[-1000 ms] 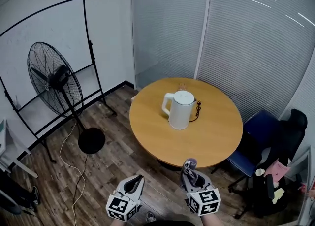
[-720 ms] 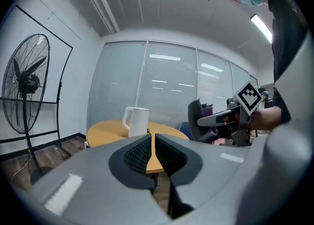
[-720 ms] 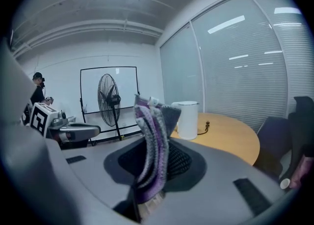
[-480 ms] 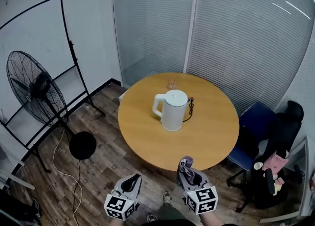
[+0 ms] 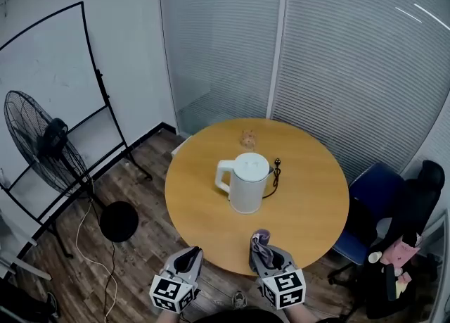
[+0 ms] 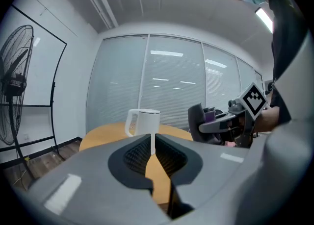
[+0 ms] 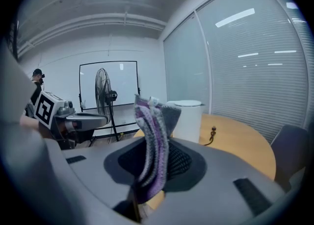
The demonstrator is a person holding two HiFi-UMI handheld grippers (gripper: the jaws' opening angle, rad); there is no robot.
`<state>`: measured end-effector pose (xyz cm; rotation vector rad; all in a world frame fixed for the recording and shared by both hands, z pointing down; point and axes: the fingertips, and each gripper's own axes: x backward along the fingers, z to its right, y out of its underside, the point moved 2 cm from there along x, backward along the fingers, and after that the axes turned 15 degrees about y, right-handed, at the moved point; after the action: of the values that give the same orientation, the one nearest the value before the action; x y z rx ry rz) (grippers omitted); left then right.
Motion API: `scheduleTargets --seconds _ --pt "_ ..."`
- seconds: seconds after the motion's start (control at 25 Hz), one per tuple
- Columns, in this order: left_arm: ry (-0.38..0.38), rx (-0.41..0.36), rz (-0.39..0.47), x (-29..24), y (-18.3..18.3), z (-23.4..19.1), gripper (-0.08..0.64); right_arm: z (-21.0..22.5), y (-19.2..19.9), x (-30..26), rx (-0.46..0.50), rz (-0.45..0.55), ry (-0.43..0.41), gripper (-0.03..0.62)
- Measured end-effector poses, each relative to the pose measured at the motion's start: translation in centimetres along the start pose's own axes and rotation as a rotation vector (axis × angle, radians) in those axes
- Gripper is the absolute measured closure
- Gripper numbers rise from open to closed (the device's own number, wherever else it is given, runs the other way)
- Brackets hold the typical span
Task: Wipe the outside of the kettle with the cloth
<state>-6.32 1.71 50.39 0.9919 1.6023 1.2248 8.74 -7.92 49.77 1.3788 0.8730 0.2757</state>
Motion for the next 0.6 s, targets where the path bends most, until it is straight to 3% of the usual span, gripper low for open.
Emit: scheduleTargets --seconds 0.32,0.6 --pt "-0.029 0.014 -0.014 -5.0 0.2 -3.1 0.548 2.3 -0.8 -5.3 0.009 -0.011 -0.051 0.497" --pt "0.007 0.015 -0.024 -7.3 -0.1 -7.3 0.546 2.4 -2.2 -9.5 0.002 -0.017 -0.015 0.497"
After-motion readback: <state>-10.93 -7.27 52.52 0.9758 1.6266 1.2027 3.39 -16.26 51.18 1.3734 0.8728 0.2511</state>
